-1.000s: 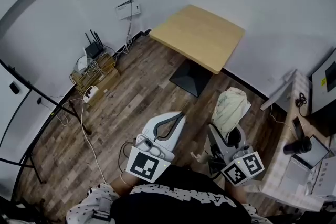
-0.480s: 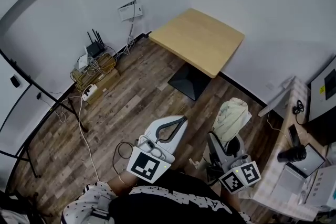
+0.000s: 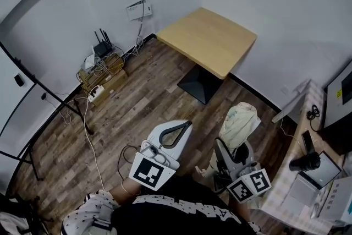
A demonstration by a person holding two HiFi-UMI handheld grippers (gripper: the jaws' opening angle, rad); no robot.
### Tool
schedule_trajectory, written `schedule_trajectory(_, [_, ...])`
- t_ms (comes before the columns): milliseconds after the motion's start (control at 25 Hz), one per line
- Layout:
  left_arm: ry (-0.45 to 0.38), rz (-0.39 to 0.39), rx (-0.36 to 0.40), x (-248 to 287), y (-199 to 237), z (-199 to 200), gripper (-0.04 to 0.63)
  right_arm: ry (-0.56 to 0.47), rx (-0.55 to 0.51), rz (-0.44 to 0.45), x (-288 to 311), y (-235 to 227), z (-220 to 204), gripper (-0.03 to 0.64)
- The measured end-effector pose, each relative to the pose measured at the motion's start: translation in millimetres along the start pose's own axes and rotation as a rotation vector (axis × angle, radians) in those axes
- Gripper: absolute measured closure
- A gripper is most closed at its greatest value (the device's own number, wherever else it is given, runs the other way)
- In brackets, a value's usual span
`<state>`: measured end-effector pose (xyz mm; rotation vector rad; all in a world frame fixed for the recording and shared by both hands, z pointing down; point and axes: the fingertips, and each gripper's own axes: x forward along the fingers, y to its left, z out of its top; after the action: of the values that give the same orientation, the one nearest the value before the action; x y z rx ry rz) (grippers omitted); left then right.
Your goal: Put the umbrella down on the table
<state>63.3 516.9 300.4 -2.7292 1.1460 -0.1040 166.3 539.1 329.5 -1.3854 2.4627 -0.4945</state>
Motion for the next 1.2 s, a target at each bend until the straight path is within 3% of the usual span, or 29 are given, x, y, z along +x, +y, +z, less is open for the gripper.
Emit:
schedule_trajectory(160, [0.003,0.013,0.003,-3,4,-1,0.595,0.008,0.001,0.012,3,2,-3,0.327])
schedule_trajectory(440, [0.022,0.008,-0.080,12,23,-14,0.595,0.026,-0.012,-0.017,18,-8,-1,0.327])
schedule_trajectory(760, [-0.027,-0.026,-0.061,46,70,-19,0.595,0.005,-0.040,-0.070,63,-21,8,0.327])
schedule_trajectory(1200, [-0.043,-0.045,-0.109,85,132,-32,0.595,0.008,-0.043,-0.107,129,-39,11,0.327])
